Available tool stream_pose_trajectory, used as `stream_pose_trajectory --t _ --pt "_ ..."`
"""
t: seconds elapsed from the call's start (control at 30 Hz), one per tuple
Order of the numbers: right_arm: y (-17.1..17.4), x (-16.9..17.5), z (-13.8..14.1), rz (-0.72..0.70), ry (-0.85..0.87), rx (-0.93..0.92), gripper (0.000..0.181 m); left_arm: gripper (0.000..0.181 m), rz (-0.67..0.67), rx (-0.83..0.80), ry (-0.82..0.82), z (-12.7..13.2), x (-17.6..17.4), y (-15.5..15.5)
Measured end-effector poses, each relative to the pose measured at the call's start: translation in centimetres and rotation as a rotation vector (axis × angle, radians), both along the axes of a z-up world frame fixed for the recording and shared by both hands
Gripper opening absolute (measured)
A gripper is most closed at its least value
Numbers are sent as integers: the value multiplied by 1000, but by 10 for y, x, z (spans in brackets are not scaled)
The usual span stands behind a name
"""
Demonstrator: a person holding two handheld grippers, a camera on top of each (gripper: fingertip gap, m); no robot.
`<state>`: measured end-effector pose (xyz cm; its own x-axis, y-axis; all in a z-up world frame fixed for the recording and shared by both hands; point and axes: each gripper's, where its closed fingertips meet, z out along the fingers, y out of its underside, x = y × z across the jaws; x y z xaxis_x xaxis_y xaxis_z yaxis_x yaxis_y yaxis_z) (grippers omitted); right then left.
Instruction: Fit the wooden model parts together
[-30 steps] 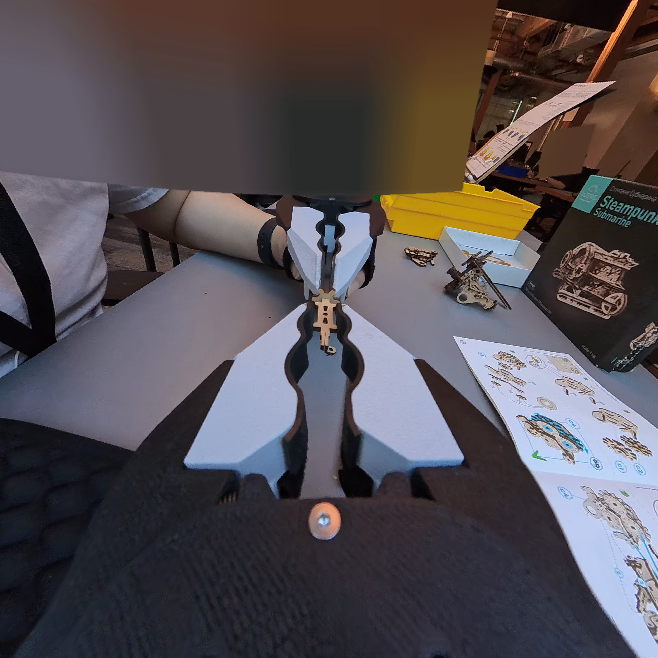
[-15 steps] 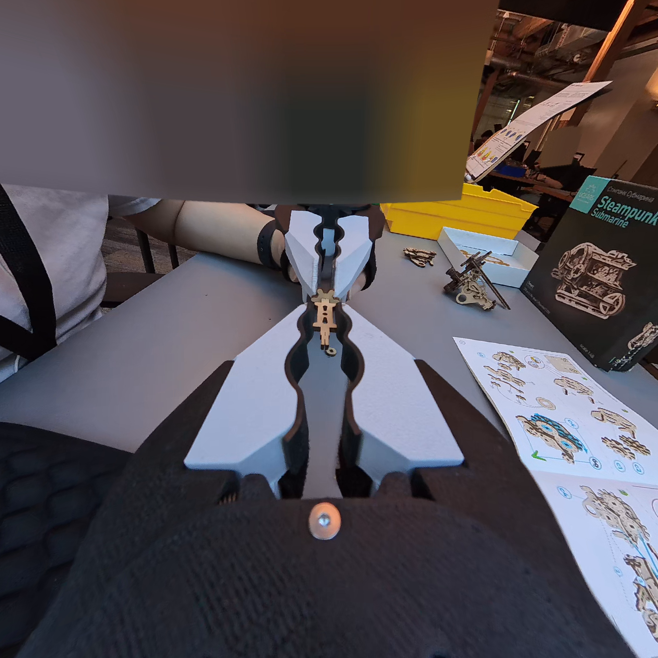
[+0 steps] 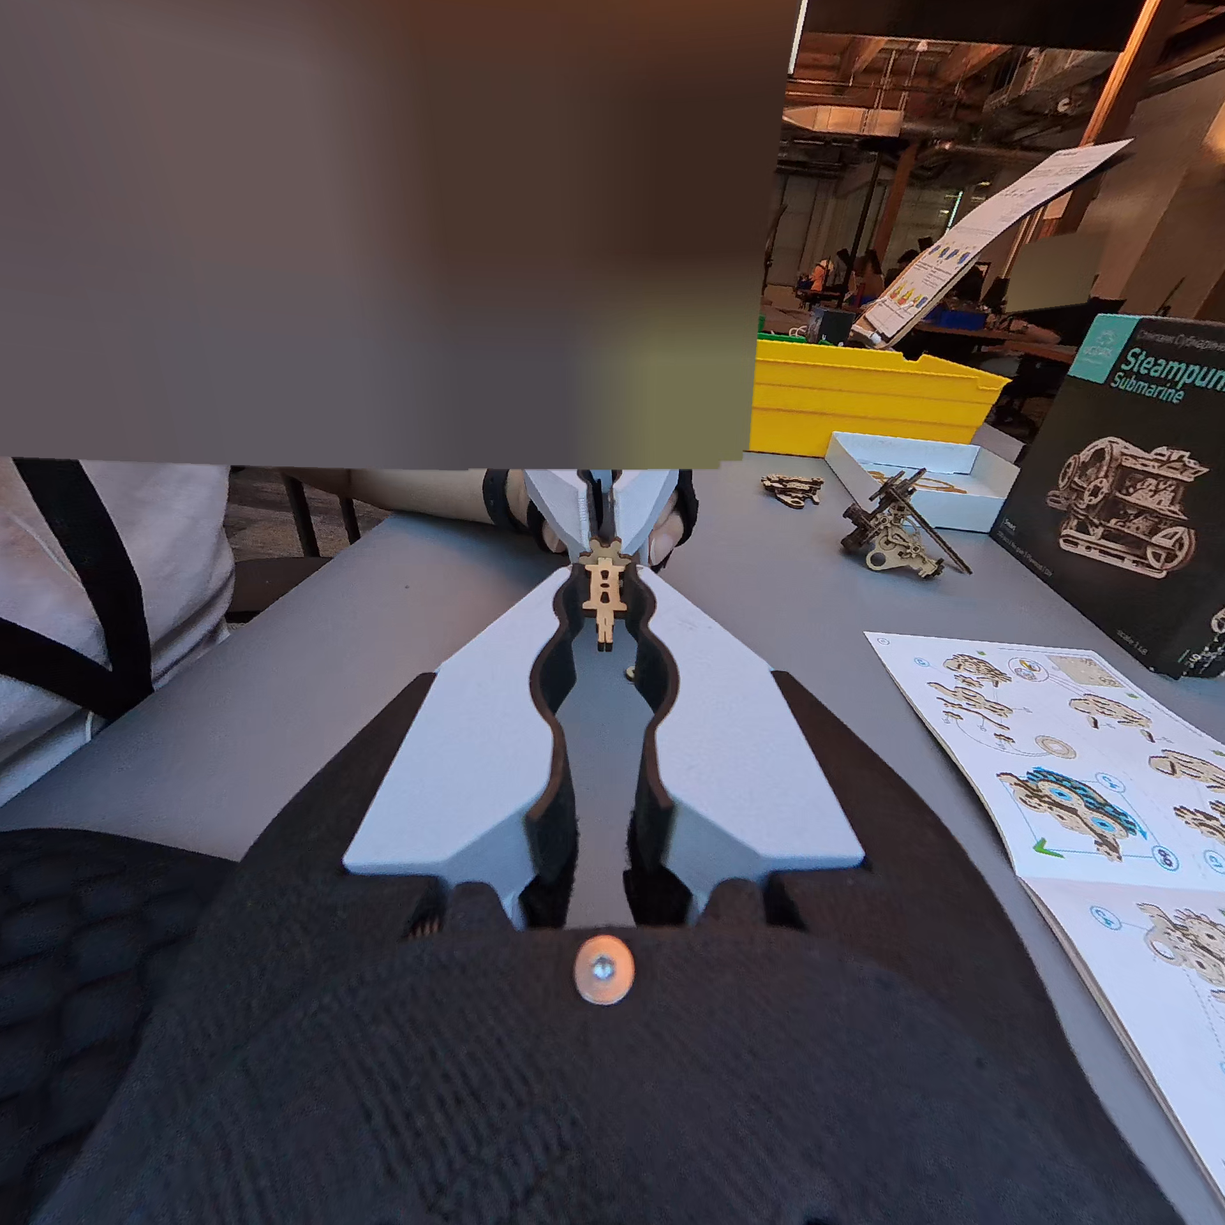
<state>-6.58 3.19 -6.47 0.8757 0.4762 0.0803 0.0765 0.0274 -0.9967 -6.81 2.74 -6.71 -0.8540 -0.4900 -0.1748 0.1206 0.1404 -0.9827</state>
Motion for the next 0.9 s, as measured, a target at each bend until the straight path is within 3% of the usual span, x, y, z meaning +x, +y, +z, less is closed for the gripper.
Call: stream_pose_trajectory --t 0.8,0.9 --pt "5 11 2 -121 -4 -9 9 0 120 -4 -24 3 11 5" --pt "5 9 2 -86 2 -17 10 0 111 7 -37 2 11 5"
